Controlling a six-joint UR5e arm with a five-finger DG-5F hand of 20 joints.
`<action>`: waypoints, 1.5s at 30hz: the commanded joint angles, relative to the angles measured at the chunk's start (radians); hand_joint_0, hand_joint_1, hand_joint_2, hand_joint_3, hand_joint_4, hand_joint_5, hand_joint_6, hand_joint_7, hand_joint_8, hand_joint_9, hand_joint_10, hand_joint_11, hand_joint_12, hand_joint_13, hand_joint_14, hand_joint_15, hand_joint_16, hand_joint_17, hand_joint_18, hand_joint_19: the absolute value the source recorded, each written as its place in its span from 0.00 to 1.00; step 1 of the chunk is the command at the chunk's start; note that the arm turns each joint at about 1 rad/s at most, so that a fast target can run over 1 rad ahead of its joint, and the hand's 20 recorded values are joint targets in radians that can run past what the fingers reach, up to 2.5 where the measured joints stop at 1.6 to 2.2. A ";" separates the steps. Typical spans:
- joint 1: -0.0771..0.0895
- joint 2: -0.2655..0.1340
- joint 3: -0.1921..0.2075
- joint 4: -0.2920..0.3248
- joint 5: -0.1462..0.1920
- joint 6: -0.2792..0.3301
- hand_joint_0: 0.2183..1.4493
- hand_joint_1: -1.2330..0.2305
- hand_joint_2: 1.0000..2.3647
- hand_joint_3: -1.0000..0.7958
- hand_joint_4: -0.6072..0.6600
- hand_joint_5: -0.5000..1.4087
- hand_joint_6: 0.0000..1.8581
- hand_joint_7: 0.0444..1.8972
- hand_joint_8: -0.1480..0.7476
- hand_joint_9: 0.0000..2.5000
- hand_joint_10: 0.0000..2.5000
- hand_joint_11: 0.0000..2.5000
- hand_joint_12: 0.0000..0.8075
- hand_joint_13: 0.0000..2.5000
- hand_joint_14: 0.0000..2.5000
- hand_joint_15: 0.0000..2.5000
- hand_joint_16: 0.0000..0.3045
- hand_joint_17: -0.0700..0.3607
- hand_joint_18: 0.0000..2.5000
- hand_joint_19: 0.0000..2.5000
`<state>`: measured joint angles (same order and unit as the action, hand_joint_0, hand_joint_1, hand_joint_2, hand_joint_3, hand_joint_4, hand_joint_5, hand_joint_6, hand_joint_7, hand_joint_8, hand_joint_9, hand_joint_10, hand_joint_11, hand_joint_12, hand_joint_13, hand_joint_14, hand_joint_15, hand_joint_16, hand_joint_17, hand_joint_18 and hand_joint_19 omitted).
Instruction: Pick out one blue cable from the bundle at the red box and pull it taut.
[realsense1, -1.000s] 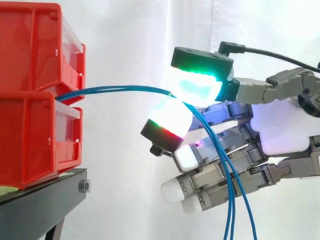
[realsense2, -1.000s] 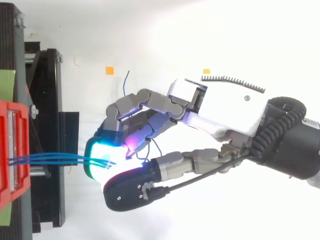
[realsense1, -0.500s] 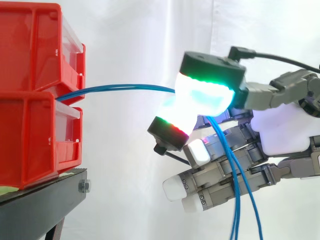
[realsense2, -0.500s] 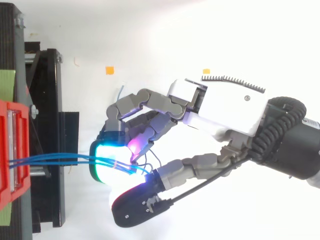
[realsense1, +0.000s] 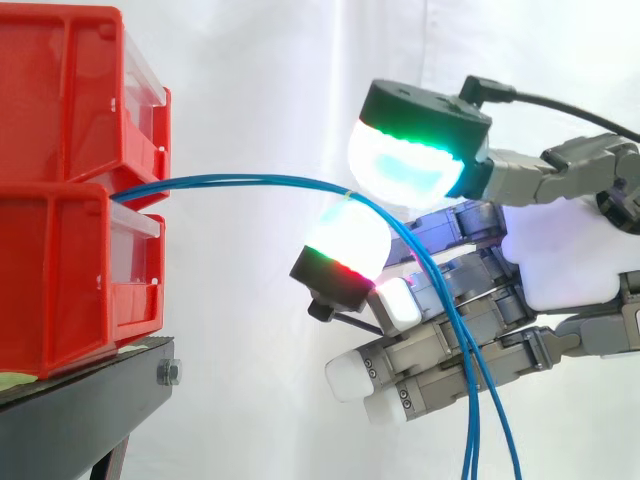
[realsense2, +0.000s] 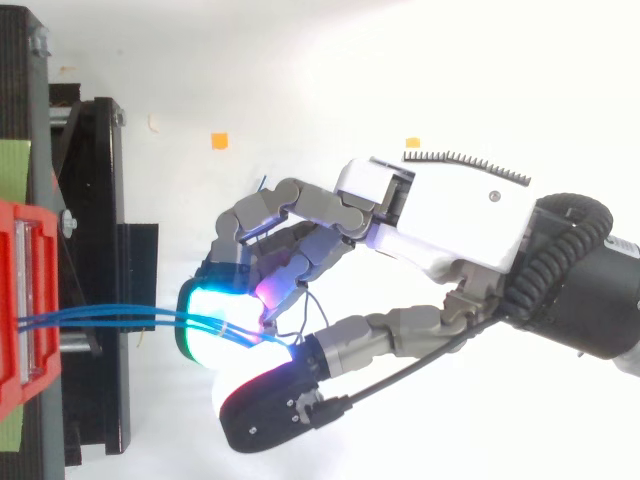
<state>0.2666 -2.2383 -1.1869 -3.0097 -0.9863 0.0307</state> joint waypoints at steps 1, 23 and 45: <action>0.000 0.000 0.001 0.000 0.000 0.000 0.22 0.37 0.00 0.28 0.57 0.18 0.51 0.47 0.52 0.43 0.01 0.27 0.27 0.32 0.00 0.11 0.07 0.27 0.20 0.15; 0.000 0.000 0.001 0.000 0.000 0.000 0.41 0.30 0.01 0.35 0.43 0.18 0.51 0.53 0.49 0.43 0.01 0.27 0.27 0.35 0.00 0.13 0.06 0.26 0.22 0.16; 0.000 -0.001 0.001 0.000 0.002 0.000 0.33 0.25 0.00 0.28 0.49 0.19 0.52 0.48 0.48 0.45 0.01 0.28 0.29 0.37 0.00 0.15 0.07 0.28 0.25 0.16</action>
<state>0.2669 -2.2391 -1.1864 -3.0097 -0.9856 0.0307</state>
